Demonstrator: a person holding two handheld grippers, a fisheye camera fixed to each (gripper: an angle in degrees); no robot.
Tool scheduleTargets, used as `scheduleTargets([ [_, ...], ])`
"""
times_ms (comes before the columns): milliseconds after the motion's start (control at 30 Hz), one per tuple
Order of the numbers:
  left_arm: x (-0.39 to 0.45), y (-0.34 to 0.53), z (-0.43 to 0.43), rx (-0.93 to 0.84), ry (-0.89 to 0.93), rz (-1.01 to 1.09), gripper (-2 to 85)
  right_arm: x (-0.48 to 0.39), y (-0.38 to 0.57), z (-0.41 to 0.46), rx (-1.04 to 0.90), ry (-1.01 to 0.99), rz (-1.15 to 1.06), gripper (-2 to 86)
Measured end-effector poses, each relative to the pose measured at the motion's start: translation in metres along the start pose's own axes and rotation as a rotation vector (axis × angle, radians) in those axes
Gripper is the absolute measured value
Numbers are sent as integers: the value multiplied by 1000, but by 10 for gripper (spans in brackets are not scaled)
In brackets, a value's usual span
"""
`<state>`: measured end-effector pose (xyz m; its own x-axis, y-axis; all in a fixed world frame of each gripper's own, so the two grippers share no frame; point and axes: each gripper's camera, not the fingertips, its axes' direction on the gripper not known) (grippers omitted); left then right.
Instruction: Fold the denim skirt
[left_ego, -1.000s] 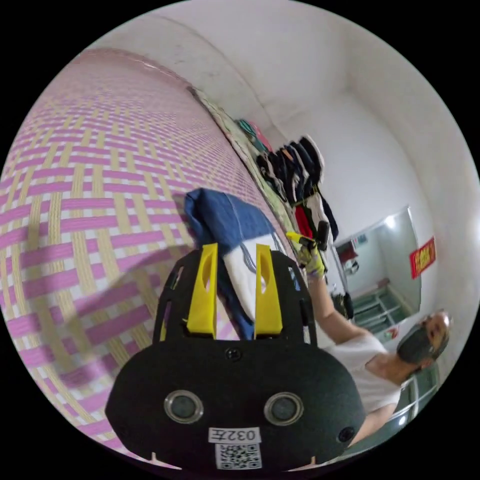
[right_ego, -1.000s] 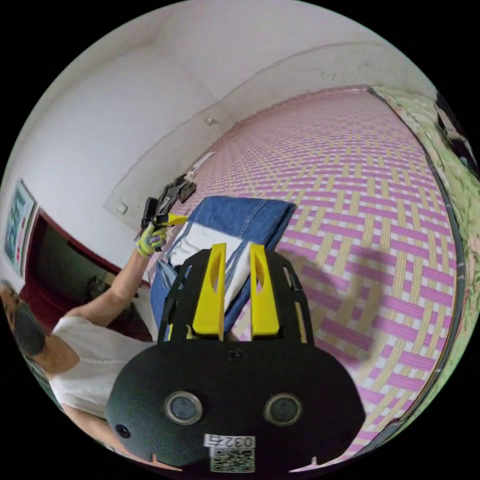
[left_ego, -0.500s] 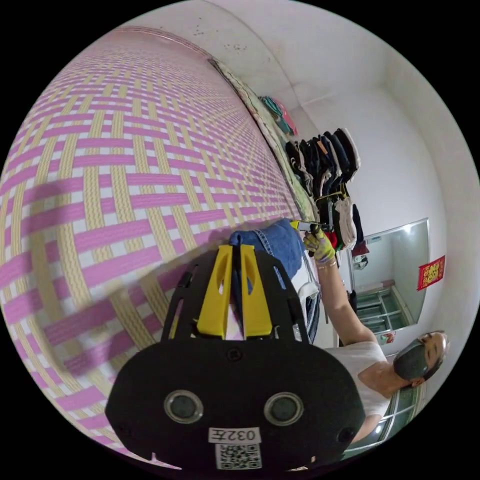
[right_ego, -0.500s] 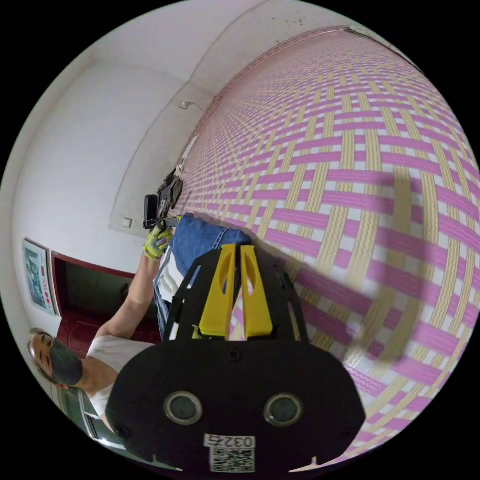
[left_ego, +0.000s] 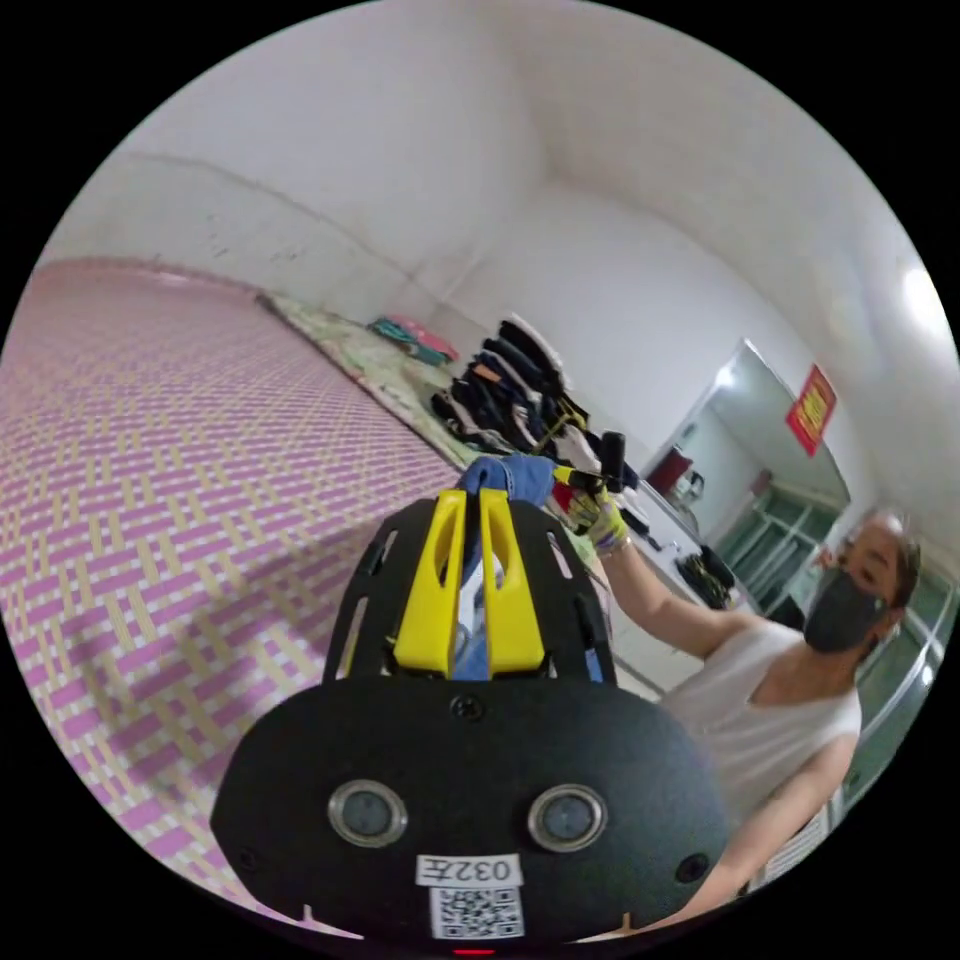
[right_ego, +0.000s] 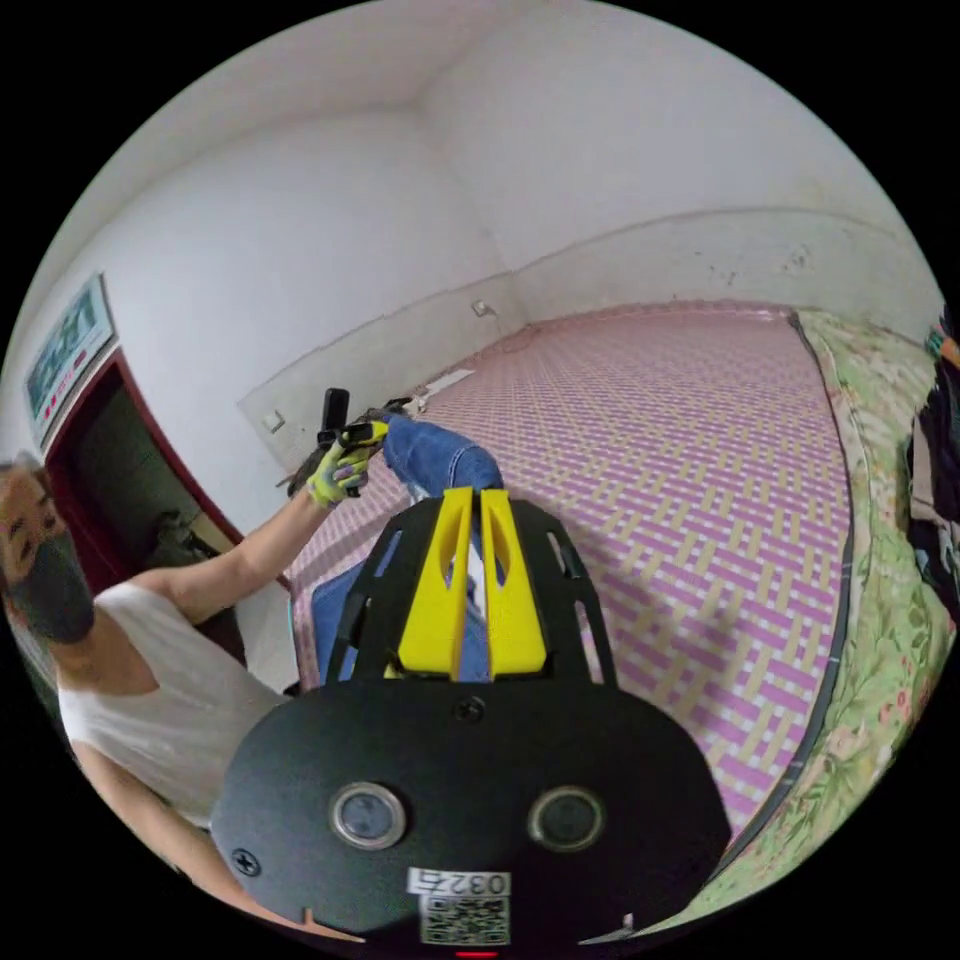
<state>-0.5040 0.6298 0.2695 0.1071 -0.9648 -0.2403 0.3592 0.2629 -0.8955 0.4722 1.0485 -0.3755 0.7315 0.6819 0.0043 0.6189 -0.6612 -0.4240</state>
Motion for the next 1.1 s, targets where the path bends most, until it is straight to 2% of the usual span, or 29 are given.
scheduleTargets([
  [133, 84, 123, -15, -100, 81, 171, -15, -89, 102, -11, -29, -18, -131, -7],
  [267, 132, 248, 22, -380, -66, 210, -14, -142, 193, 21, -121, 25, -136, -7],
  [367, 138, 295, 50, -496, -143, 190, -14, -154, 223, 49, -202, 108, -114, -7],
  [600, 143, 318, 19, -362, -152, 172, -14, -200, 231, 36, -103, 186, -196, -5],
  [733, 146, 357, 38, -498, -197, 213, -2, -207, 257, 60, -200, 207, -217, 12],
  [833, 144, 383, 37, -533, -138, 221, 17, -196, 274, 67, -280, 136, -135, 52],
  [1000, 145, 387, 3, -421, -87, 208, 29, -201, 269, 34, -139, 101, -100, 51],
  [1100, 133, 382, -5, -294, -82, 129, 24, -198, 254, 34, -39, 82, -81, 46],
])
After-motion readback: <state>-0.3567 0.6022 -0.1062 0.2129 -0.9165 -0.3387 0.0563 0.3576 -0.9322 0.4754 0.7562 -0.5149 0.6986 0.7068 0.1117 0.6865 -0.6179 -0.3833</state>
